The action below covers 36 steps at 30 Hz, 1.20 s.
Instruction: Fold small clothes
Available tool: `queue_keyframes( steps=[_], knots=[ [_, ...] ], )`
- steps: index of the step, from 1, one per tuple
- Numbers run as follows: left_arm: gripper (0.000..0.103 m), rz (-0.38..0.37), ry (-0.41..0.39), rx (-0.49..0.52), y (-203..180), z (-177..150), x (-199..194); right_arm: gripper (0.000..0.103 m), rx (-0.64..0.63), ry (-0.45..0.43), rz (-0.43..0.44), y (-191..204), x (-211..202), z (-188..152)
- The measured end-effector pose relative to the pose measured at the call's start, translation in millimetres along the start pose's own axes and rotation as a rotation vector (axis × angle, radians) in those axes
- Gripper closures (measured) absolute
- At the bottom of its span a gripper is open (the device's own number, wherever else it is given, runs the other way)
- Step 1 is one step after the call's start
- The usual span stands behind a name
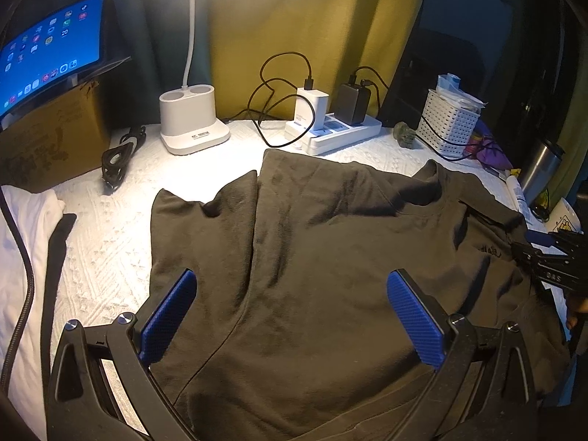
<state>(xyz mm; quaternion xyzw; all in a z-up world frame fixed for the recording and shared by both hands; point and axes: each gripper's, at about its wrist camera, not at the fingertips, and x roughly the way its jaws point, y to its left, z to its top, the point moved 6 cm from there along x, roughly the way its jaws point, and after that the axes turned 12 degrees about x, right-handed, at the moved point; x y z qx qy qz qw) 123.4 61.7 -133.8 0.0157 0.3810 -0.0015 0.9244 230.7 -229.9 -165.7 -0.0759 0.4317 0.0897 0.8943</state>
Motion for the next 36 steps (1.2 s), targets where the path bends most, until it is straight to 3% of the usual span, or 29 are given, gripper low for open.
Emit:
queue_keyframes(
  steps=[5, 10, 12, 16, 23, 25, 27, 34, 36],
  knots=[
    [0.001, 0.000, 0.000, -0.002, 2, 0, 0, 0.060, 0.017, 0.027, -0.013, -5, 18, 9],
    [0.001, -0.002, 0.002, -0.001, 3, 0, -1, 0.086, 0.045, 0.042, 0.020, -9, 18, 8],
    [0.001, -0.005, 0.003, -0.004, 4, 0, 0, 0.092, 0.067, 0.043, 0.053, -12, 11, 8],
    [0.001, -0.010, 0.000, -0.001, 4, 0, 0, 0.099, 0.091, 0.038, 0.144, -10, -8, 9],
    [0.001, -0.007, -0.019, -0.012, 10, 0, -7, 0.102, 0.066, -0.009, 0.266, 23, -45, 22],
    [0.001, -0.002, -0.021, -0.024, 14, -2, -9, 0.102, 0.033, -0.032, 0.224, 30, -54, 26],
    [0.001, -0.001, -0.022, -0.035, 18, -4, -11, 0.101, 0.004, -0.039, 0.110, 26, -50, 25],
    [0.001, 0.001, -0.006, -0.028, 19, -7, -7, 0.101, -0.057, 0.005, -0.165, -1, -2, 0],
    [0.001, 0.001, -0.004, -0.026, 18, -7, -6, 0.100, -0.053, 0.049, -0.197, -12, 13, -8]
  ],
)
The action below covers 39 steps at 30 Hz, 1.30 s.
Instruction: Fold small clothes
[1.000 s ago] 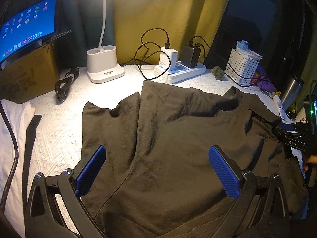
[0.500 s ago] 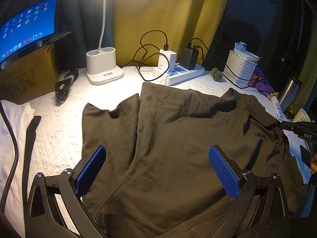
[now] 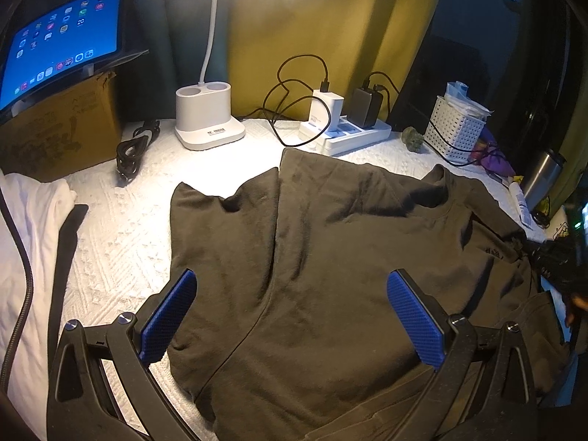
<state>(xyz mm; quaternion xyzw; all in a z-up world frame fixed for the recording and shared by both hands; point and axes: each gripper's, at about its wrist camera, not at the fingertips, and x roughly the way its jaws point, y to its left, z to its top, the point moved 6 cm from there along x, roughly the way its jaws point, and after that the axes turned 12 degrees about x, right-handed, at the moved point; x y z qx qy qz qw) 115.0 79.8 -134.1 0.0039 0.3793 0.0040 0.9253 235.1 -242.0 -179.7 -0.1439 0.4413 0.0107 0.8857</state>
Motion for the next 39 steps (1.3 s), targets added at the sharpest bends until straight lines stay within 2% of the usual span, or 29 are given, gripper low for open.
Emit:
queue_keyframes(
  steps=[1, 3, 10, 14, 17, 19, 20, 22, 26, 30, 39],
  knots=[
    [0.001, 0.000, 0.000, 0.002, -1, 0, 0, 0.101, -0.005, 0.027, -0.008, -4, 7, -6],
    [0.001, 0.004, 0.003, 0.010, -1, 0, 1, 0.100, -0.014, 0.011, -0.040, -11, 10, -8],
    [0.001, 0.005, 0.015, 0.012, -3, -1, 4, 0.100, 0.019, 0.014, -0.063, -35, 17, -13],
    [0.001, 0.009, 0.015, 0.016, -3, -1, 4, 0.100, 0.077, 0.022, -0.129, -57, 15, -15],
    [0.001, 0.010, 0.018, 0.015, -3, -1, 4, 0.100, 0.099, -0.003, -0.056, -54, 3, -13],
    [0.001, 0.008, 0.019, 0.017, -3, -1, 4, 0.100, 0.061, 0.034, -0.005, -44, 7, -18],
    [0.001, 0.007, 0.019, 0.019, -5, 0, 4, 0.100, 0.045, 0.036, -0.018, -43, 13, -20],
    [0.001, 0.007, 0.018, 0.027, -7, 0, 3, 0.100, 0.095, 0.015, -0.042, -51, 18, -18],
    [0.001, 0.010, 0.023, 0.029, -7, -1, 3, 0.100, 0.195, 0.007, -0.012, -66, 24, -16],
    [0.001, 0.011, 0.021, 0.030, -8, 0, 3, 0.100, 0.216, 0.024, 0.013, -68, 25, -13],
    [0.001, 0.013, 0.018, 0.029, -8, -1, -1, 0.100, 0.253, -0.005, -0.058, -86, 27, -21]
  ],
)
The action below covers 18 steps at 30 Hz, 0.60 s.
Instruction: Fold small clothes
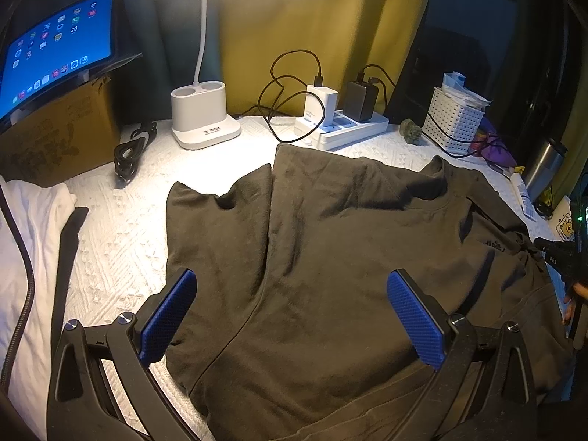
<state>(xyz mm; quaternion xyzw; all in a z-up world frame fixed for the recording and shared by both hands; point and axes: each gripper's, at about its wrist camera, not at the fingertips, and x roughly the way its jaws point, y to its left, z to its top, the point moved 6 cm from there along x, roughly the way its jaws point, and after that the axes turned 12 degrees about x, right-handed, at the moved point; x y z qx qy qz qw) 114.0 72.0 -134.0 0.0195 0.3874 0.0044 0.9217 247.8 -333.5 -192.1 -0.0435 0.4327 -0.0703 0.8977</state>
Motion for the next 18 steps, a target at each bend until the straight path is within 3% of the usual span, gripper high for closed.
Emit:
queue_keyframes(
  steps=[1, 4, 5, 10, 13, 16, 18],
  knots=[
    [0.001, 0.000, 0.000, 0.000, 0, 0, 0, 0.100, 0.025, 0.009, 0.023, -2, -1, 1],
    [0.001, -0.002, -0.001, -0.002, 2, -1, -1, 0.100, 0.110, 0.080, 0.278, 9, -8, -2],
    [0.001, -0.001, -0.003, -0.003, 2, -2, -2, 0.100, 0.119, 0.094, 0.304, 13, -9, -2],
    [0.001, -0.007, -0.004, 0.001, 3, -4, -4, 0.099, 0.148, 0.111, 0.329, 19, -8, -2],
    [0.001, 0.005, -0.004, 0.000, 8, -5, -6, 0.099, 0.172, 0.146, 0.409, 21, -13, 0],
    [0.001, 0.023, -0.005, -0.015, 18, -7, -8, 0.099, 0.147, 0.040, 0.376, 22, -34, 11],
    [0.001, 0.030, -0.001, -0.024, 23, -8, -7, 0.099, 0.103, 0.007, 0.423, 37, -51, 14]
  ],
)
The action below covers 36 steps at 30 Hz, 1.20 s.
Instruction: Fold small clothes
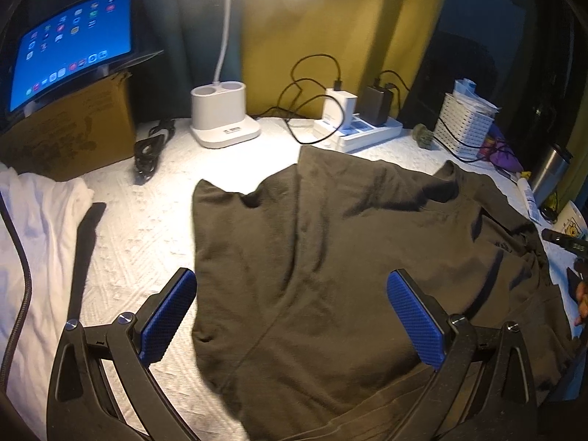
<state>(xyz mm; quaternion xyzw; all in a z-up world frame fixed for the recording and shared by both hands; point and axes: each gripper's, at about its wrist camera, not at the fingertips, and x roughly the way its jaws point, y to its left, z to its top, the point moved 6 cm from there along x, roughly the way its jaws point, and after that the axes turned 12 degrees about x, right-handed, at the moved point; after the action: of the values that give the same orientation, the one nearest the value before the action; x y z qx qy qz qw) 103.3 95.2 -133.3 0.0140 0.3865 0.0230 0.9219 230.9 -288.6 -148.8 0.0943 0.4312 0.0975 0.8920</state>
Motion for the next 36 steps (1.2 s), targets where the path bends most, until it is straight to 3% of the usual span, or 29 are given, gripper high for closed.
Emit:
queue_keyframes(
  steps=[3, 5, 7, 9, 11, 15, 18, 22, 25, 29, 31, 34, 36],
  knots=[
    [0.001, 0.000, 0.003, -0.003, 0, -1, 1, 0.099, -0.083, -0.025, 0.020, 28, -9, -1],
    [0.001, -0.005, 0.006, 0.000, -2, -2, 2, 0.099, -0.138, -0.066, -0.062, 35, -5, 1],
    [0.001, -0.012, 0.009, 0.007, -5, -2, 3, 0.099, -0.129, -0.017, -0.144, 26, 12, -4],
    [0.001, -0.016, 0.010, 0.012, -8, -1, 3, 0.099, -0.081, 0.088, -0.146, 17, 38, -16],
    [0.001, -0.014, 0.012, 0.015, -8, -2, 3, 0.099, -0.076, 0.063, -0.137, 18, 43, -18],
    [0.001, -0.021, 0.019, -0.002, -7, -2, 6, 0.098, 0.087, 0.121, -0.022, 8, 44, -14],
    [0.001, -0.025, 0.017, 0.011, -11, -2, 6, 0.098, 0.175, 0.188, 0.120, 6, 45, -15],
    [0.001, -0.019, 0.016, 0.016, -12, 0, 4, 0.098, 0.154, 0.189, 0.188, 25, 43, -24],
    [0.001, -0.013, 0.015, 0.019, -10, 0, 2, 0.098, 0.106, 0.131, 0.154, 37, 35, -20],
    [0.001, -0.011, 0.014, 0.026, -11, 1, 1, 0.098, 0.013, 0.042, 0.231, 66, 10, -7],
    [0.001, -0.016, 0.017, 0.025, -12, 1, 2, 0.098, -0.075, -0.008, 0.173, 76, 4, -5],
    [0.001, -0.020, 0.021, 0.030, -16, 1, 3, 0.098, -0.218, -0.120, -0.024, 79, 1, -2],
    [0.001, -0.016, 0.023, 0.036, -17, 1, 4, 0.098, -0.293, -0.155, -0.099, 77, 4, 1]
  ],
)
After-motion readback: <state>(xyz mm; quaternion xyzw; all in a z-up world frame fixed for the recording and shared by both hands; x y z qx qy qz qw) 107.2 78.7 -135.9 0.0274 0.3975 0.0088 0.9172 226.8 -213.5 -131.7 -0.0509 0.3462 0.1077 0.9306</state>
